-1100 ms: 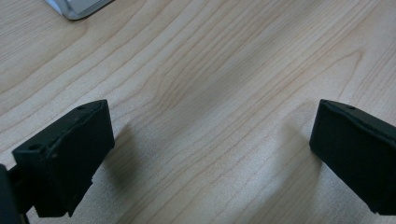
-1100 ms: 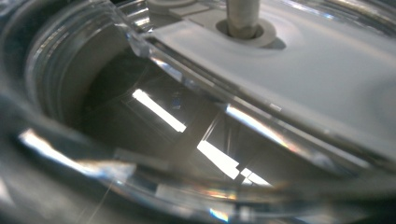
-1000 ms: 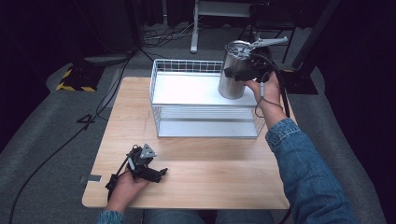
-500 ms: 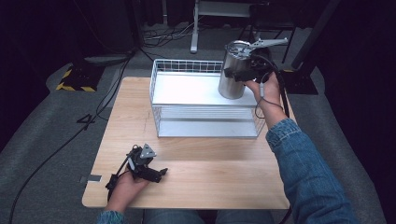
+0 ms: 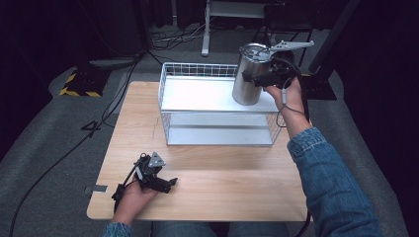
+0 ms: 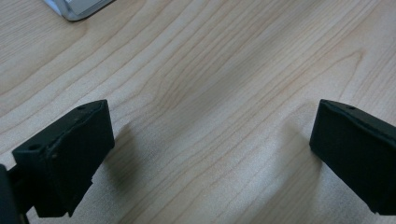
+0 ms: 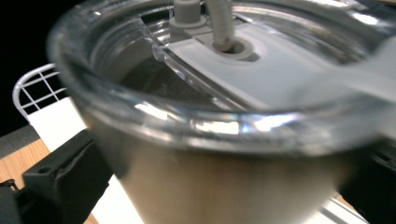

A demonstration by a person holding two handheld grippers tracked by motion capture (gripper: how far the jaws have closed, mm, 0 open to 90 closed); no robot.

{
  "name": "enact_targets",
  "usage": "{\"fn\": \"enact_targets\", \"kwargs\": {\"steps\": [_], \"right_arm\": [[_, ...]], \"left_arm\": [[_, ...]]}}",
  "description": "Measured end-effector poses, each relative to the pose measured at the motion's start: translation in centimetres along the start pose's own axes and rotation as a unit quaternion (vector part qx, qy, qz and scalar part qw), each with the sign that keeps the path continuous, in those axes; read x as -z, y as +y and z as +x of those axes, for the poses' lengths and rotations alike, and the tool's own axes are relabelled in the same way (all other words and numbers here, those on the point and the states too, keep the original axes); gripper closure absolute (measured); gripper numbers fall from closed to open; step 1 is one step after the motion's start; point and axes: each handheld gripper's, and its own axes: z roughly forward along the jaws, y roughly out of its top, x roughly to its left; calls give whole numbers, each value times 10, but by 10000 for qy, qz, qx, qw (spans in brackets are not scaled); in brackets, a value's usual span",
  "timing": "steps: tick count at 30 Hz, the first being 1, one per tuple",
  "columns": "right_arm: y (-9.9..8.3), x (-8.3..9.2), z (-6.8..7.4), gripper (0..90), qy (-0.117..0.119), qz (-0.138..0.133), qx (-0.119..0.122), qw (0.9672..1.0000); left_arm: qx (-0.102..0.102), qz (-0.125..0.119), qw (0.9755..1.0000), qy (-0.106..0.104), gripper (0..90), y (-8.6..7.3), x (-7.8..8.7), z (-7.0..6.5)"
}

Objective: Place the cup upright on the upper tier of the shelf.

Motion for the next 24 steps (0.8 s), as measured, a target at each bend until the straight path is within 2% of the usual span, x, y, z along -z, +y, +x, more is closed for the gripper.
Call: {"fn": "enact_targets", "kwargs": {"steps": [6, 7, 17, 24], "right_arm": [[-1, 12, -2, 4, 3, -77, 37, 10000], [-1, 18, -1, 4, 23, -68, 34, 10000], [-3, 40, 4, 5, 55, -149, 119, 9998], [-12, 61, 10, 4, 190, -221, 151, 9995]], "left_arm": [[11, -2, 10000, -20, 2, 0, 0, 0], [-37, 0, 10000, -23, 2, 1, 0, 1], [-37, -3, 10000, -20, 3, 1, -1, 0], [-37, -5, 10000, 3, 4, 1, -1, 0]]}}
